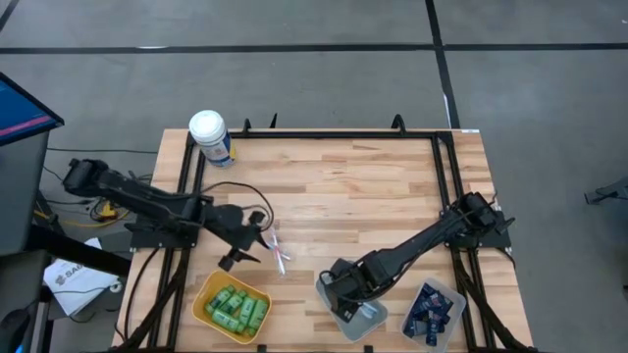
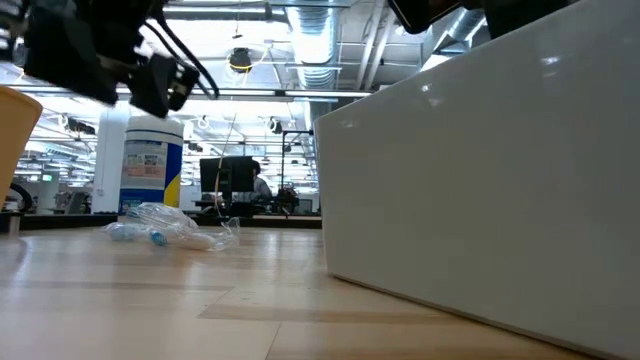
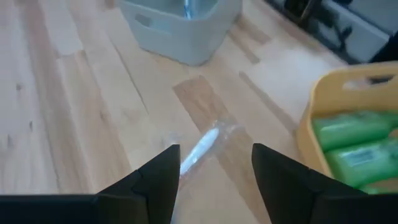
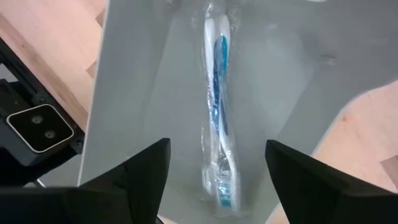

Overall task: Pick & Place Travel size toiletries
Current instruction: Put the red toothbrush into the gray bin

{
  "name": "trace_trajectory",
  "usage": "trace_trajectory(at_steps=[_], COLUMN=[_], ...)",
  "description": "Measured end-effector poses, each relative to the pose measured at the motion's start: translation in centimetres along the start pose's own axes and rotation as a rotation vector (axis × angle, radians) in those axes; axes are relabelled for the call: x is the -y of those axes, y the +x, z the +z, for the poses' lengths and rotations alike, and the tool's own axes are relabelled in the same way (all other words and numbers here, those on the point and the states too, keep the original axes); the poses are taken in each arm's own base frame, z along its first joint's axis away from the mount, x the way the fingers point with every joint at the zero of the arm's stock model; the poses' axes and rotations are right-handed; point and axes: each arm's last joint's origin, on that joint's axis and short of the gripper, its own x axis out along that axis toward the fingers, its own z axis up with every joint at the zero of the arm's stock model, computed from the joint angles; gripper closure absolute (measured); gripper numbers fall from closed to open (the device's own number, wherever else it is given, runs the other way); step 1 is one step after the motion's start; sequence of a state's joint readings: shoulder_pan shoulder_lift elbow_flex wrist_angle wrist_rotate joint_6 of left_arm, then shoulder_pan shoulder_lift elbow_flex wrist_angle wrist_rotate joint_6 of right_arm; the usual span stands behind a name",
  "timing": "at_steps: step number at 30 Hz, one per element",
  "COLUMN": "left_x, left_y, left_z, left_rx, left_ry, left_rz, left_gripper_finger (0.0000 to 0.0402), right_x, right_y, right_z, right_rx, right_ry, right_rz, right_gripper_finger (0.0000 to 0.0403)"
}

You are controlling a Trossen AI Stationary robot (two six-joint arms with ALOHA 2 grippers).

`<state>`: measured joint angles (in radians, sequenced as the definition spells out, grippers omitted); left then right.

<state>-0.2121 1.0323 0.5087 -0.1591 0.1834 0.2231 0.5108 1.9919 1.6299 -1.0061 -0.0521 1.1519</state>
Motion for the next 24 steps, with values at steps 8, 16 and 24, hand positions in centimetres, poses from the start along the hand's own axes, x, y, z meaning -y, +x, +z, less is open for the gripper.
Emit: trace_trajectory(at_steps=[8, 16, 24], left_x=[-0.5, -0.6, -0.8], left_y=[3.5, 6.3, 8.4], left_z=[-0.3, -1.3, -2.5], left_rx=[-0.011, -0.036, -0.083], left_ry=[0.169, 0.254, 0.255], left_rz=[-0.022, -0.080, -0.064], left_gripper_finger=[0.0208, 0.0207, 0.0207], right_x=[0.0, -0.2, -0.2], right_y=[0.0, 0.0, 0.0], right_z=[0.1, 0.2, 0.2], right_rx=[0.002, 0.011, 0.012], right_ry=[0.002, 0.001, 0.001], right_rz=[0.003, 0.024, 0.026], right_gripper_finger=[0.0148, 0.0148, 0.0148])
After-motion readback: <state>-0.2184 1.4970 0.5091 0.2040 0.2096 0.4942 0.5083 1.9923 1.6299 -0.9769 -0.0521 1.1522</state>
